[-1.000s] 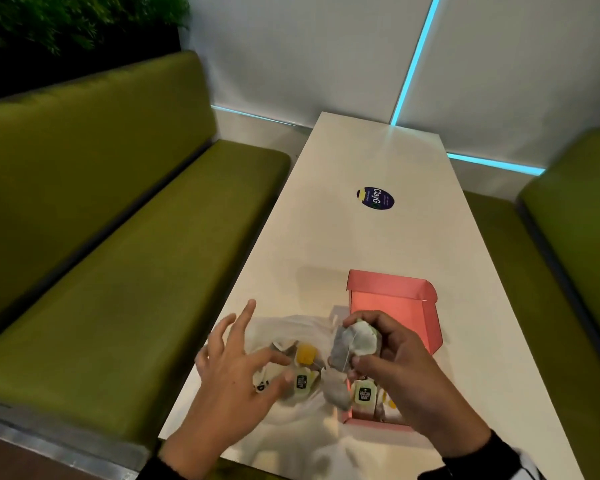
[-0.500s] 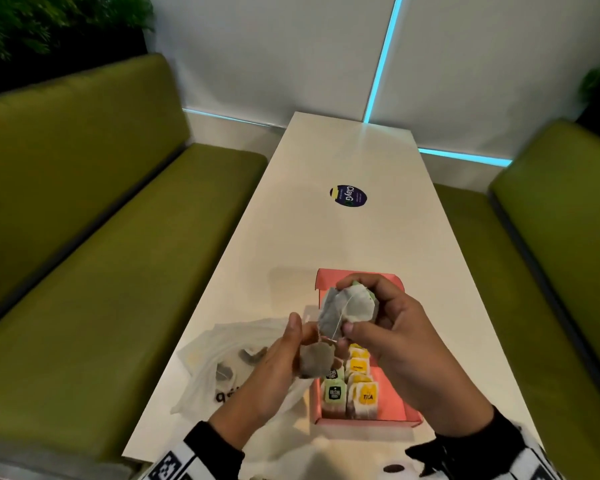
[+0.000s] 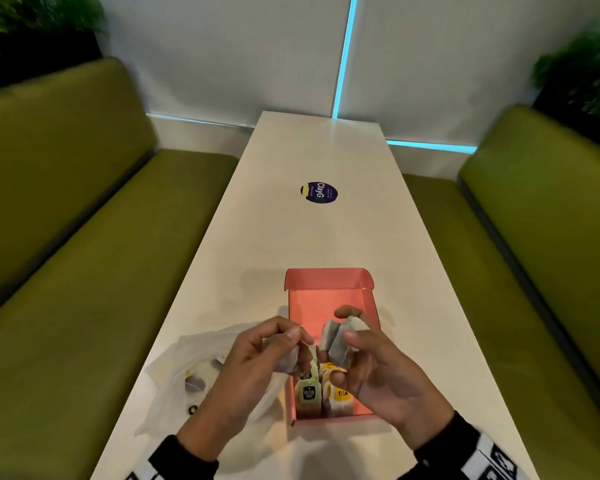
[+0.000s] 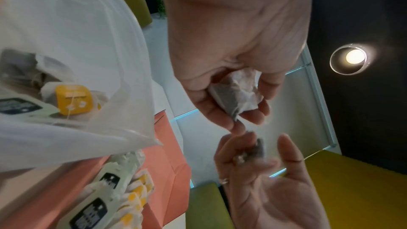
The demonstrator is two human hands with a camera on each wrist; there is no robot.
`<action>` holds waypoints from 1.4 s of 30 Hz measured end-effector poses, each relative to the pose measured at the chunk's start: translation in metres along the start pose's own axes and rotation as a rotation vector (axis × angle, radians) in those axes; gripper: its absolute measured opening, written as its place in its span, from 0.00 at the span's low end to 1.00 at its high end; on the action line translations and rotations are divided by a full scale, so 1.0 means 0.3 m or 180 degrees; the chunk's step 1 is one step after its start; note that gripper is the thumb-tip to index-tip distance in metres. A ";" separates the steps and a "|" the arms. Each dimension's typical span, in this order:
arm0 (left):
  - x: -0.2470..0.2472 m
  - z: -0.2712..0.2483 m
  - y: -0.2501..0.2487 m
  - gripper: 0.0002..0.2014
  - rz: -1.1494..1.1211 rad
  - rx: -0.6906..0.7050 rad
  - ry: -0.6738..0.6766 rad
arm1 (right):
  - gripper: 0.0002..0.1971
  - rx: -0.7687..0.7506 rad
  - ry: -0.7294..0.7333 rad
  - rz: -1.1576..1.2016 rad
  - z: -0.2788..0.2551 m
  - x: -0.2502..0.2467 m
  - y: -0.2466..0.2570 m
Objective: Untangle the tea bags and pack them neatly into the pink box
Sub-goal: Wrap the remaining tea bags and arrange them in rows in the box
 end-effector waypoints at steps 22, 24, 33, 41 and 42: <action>0.038 0.000 -0.024 0.30 -0.1073 -0.0402 -0.0444 | 0.11 -0.0770 -0.0618 -0.1714 -0.045 0.042 0.084; 0.043 0.000 -0.020 0.30 -0.1072 -0.0456 -0.0416 | 0.16 -0.0907 -0.0717 -0.2069 -0.061 0.060 0.091; 0.057 -0.006 -0.006 0.22 -0.0785 -0.0504 -0.0296 | 0.13 -0.1475 -0.1052 -0.3856 -0.034 0.080 0.092; 0.018 0.002 -0.077 0.18 0.1551 0.0756 -0.1095 | 0.02 -0.1481 -0.1122 -0.3981 -0.030 0.050 0.118; 0.012 0.007 -0.082 0.17 0.1718 0.0941 -0.1175 | 0.02 -0.1491 -0.1106 -0.4006 -0.029 0.047 0.116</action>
Point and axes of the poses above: each hand's wrist, its own z-axis towards the middle knuckle, its own x-axis out of the palm, y = z × x, the point moved 2 cm from there along z, towards the middle knuckle, and after that the axes turned 15 degrees about -z, right-handed, at the moved point
